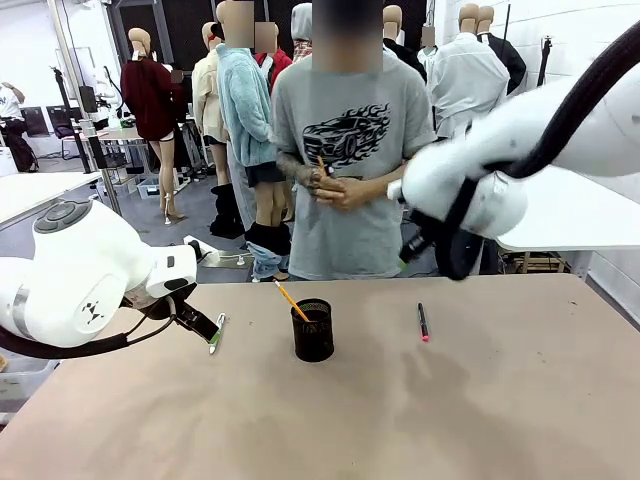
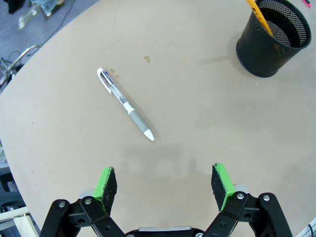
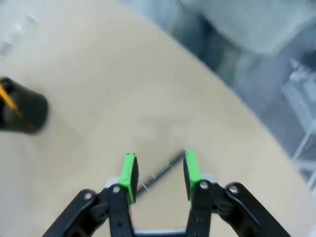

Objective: Place the pens into the pen holder.
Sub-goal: Pick up a writing instrument from the table and place it into the Pen holder.

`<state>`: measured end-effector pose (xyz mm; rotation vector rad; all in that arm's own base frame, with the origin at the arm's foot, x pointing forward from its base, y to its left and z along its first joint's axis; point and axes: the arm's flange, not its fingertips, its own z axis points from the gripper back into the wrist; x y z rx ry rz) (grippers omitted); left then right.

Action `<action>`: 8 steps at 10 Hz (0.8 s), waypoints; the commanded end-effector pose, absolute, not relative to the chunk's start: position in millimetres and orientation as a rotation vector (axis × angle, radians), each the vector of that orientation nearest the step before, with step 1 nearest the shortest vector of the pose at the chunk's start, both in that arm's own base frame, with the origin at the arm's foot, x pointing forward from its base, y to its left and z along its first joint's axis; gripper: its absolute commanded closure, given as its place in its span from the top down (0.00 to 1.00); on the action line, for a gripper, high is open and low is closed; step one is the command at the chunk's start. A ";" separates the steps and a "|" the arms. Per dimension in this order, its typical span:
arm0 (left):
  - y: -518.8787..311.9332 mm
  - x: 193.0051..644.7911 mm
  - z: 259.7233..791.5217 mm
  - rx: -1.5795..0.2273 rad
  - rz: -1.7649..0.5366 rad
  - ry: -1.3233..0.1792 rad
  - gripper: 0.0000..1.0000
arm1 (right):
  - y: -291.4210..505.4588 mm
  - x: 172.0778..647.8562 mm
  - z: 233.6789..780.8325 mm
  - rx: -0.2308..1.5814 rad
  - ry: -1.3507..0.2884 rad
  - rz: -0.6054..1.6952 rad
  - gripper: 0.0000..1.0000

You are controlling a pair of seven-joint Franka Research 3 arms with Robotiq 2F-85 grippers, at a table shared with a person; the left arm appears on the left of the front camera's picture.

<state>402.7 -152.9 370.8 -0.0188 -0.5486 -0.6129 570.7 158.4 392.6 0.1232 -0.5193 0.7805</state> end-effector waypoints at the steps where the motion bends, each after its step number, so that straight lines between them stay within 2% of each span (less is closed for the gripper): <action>1: -150.9 402.9 371.2 -0.021 -0.608 -0.550 1.00 | 206.2 595.3 432.3 -0.027 -0.170 0.609 0.48; 6: -150.9 402.9 371.2 -0.021 -0.608 -0.550 1.00 | 204.3 594.3 423.8 -0.049 -0.019 0.536 0.48; 7: -150.9 402.9 371.2 -0.021 -0.608 -0.550 1.00 | 207.9 592.0 419.5 -0.052 0.007 0.514 0.63; 8: -150.9 402.9 371.2 -0.021 -0.608 -0.550 1.00 | 211.3 589.4 411.4 -0.063 0.025 0.491 0.83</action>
